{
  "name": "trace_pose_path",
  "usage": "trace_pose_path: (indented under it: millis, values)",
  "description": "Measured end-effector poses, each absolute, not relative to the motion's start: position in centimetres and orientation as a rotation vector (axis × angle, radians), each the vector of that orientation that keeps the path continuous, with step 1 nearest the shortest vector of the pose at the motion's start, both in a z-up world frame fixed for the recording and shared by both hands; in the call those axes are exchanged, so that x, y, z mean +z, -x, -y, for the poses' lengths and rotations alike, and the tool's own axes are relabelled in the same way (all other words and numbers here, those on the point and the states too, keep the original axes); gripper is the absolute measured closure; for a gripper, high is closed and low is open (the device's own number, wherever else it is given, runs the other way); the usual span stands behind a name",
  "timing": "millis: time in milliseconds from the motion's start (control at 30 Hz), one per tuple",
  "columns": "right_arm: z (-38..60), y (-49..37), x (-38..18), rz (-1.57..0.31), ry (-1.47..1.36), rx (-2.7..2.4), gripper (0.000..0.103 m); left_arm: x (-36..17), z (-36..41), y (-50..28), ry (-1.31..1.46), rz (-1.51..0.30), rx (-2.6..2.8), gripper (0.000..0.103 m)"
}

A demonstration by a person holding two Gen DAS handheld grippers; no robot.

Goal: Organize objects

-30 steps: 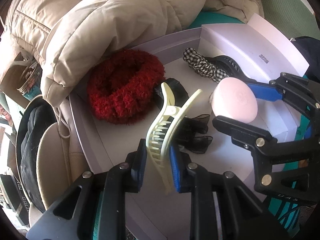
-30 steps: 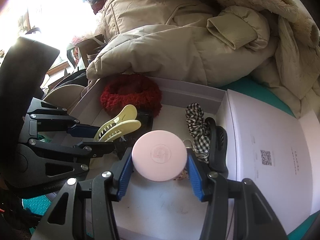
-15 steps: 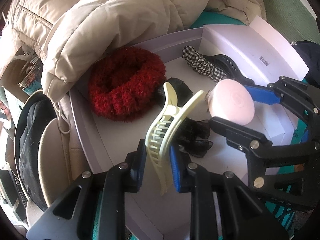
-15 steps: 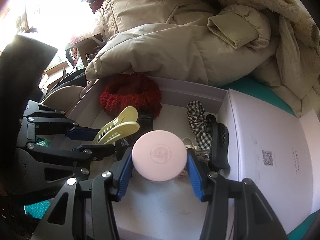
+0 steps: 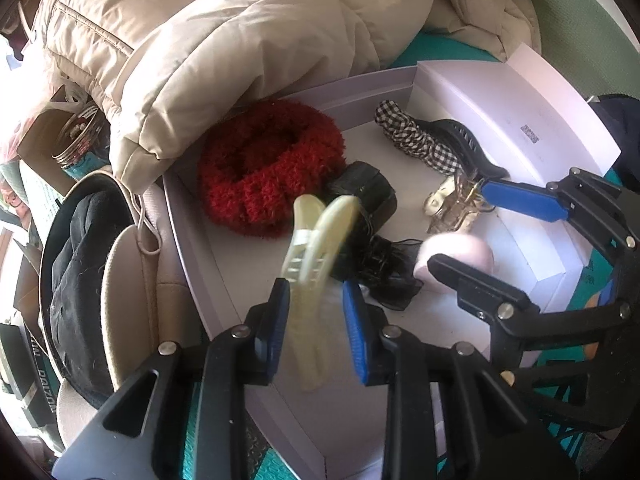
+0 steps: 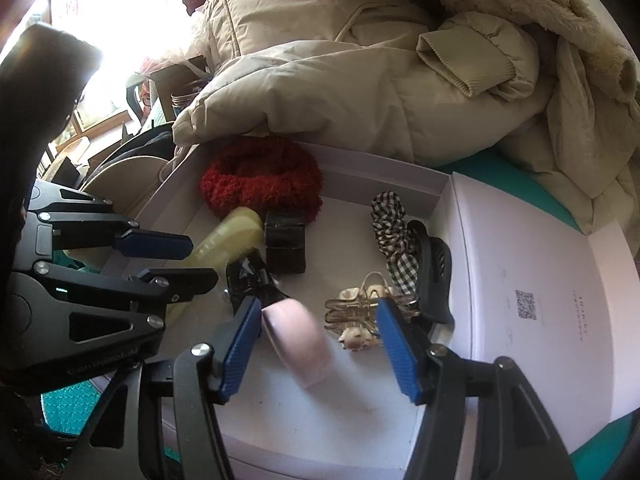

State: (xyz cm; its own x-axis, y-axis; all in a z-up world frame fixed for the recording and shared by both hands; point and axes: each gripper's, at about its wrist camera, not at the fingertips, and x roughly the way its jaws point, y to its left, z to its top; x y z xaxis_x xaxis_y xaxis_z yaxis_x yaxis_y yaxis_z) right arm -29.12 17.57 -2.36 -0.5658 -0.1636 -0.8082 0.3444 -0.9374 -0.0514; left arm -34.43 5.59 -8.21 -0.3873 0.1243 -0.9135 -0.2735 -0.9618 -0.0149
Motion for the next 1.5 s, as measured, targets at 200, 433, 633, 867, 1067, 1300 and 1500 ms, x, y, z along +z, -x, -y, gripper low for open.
trace_pose_path:
  millis: [200, 433, 633, 867, 1067, 1300, 1500]
  values:
    - [-18.0, 28.8, -1.4, -0.279, -1.277, -2.565, 0.042, -6.6, -5.5, 33.2, 1.544, -0.189, 2.461, 0.076]
    - [-18.4, 28.2, 0.0, -0.227, -1.272, -2.581, 0.042, -4.4, -4.2, 31.7, 1.515, -0.182, 2.496, 0.071]
    - [-18.5, 27.9, 1.3, -0.183, -1.267, -2.599, 0.042, -3.3, -2.6, 30.6, 1.486, -0.145, 2.523, 0.071]
    - [-18.7, 26.6, 3.9, -0.182, -1.219, -2.632, 0.042, -1.1, -2.5, 29.9, 1.439, -0.103, 2.56, 0.071]
    - [-18.7, 25.0, 6.5, -0.182, -1.169, -2.667, 0.042, 1.5, -2.4, 28.5, 1.391, -0.108, 2.604, 0.064]
    - [-18.6, 23.0, 9.5, -0.189, -1.109, -2.72, 0.039, 5.0, -1.8, 26.0, 1.312, -0.11, 2.679, 0.048]
    - [-18.1, 20.6, 11.9, -0.215, -1.055, -2.759, 0.032, 7.0, -1.2, 23.8, 1.301, -0.099, 2.728, 0.04]
